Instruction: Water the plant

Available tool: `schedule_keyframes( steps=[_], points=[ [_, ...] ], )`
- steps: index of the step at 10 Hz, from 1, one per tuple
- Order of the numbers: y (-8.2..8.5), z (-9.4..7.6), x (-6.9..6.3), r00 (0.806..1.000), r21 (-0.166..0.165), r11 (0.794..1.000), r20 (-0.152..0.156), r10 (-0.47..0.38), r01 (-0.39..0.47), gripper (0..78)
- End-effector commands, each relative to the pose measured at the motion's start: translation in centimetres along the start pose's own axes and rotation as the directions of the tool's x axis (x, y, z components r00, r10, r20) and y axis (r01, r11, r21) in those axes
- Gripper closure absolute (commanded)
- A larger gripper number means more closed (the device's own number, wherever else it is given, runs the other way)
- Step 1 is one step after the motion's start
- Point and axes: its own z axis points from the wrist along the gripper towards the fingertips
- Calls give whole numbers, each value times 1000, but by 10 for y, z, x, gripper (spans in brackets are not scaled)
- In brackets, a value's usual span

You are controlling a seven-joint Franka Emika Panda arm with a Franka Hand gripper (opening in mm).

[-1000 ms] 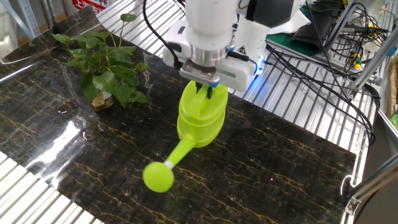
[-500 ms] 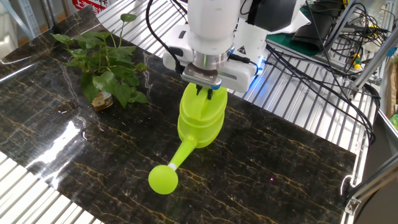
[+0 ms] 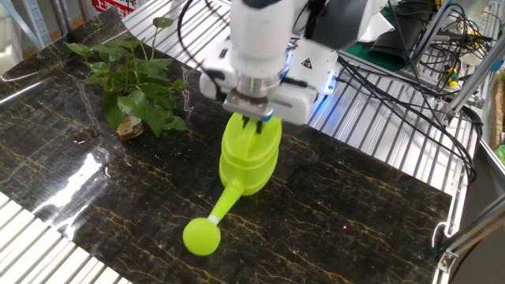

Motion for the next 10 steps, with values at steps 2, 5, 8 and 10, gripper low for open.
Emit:
schedule_keyframes(
  steps=[2,5,8,10],
  points=[
    [-6,19,-18,999,-16,1000,51,14,-13,764],
    [3,15,-19,998,-10,999,48,36,-36,764],
    [20,19,-18,994,4,996,70,88,-88,764],
    [21,21,-19,988,8,991,81,135,-136,764]
  ],
)
